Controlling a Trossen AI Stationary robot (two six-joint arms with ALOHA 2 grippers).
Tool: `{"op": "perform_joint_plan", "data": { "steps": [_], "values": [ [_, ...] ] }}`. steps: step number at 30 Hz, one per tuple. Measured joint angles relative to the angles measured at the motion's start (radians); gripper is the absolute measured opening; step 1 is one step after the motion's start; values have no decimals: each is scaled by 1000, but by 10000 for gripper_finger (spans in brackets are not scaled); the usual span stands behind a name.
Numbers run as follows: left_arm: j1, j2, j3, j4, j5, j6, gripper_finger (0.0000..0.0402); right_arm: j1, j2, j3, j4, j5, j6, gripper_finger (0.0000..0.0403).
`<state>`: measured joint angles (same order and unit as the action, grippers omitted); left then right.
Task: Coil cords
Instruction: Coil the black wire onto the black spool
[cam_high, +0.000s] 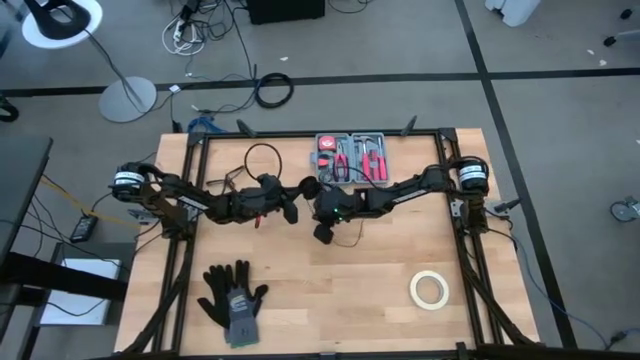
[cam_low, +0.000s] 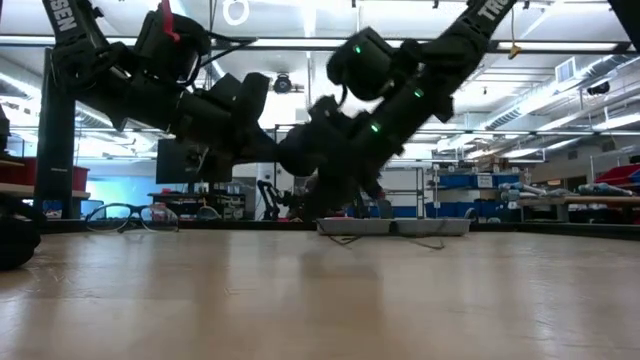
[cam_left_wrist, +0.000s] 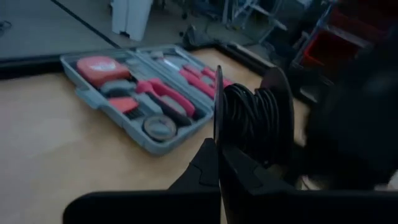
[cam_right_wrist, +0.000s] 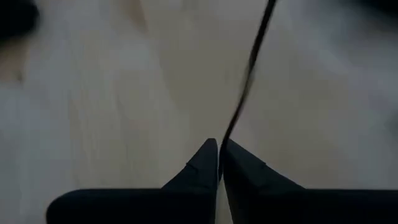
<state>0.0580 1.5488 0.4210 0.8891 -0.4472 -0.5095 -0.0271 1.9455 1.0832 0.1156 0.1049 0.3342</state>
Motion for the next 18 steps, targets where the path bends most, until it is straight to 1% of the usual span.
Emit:
{"op": "perform_joint_plan", "data": {
  "steps": [4, 8, 12, 16, 18],
  "values": [
    [-16, 1, 0, 5, 0, 2, 0, 0, -23, -75, 15, -4, 31, 32],
    [-22, 0, 0, 28, -2, 14, 0, 7, -56, -175, 46, 4, 102, 35],
    [-27, 0, 0, 43, 0, 29, 0, 27, -125, -306, 139, 11, 160, 34],
    [-26, 1, -1, 58, 0, 31, 0, 44, -228, -445, 224, 1, 197, 29],
    [-27, 0, 0, 74, 8, 34, 0, 47, -275, -492, 262, 1, 200, 27]
  ]
}}
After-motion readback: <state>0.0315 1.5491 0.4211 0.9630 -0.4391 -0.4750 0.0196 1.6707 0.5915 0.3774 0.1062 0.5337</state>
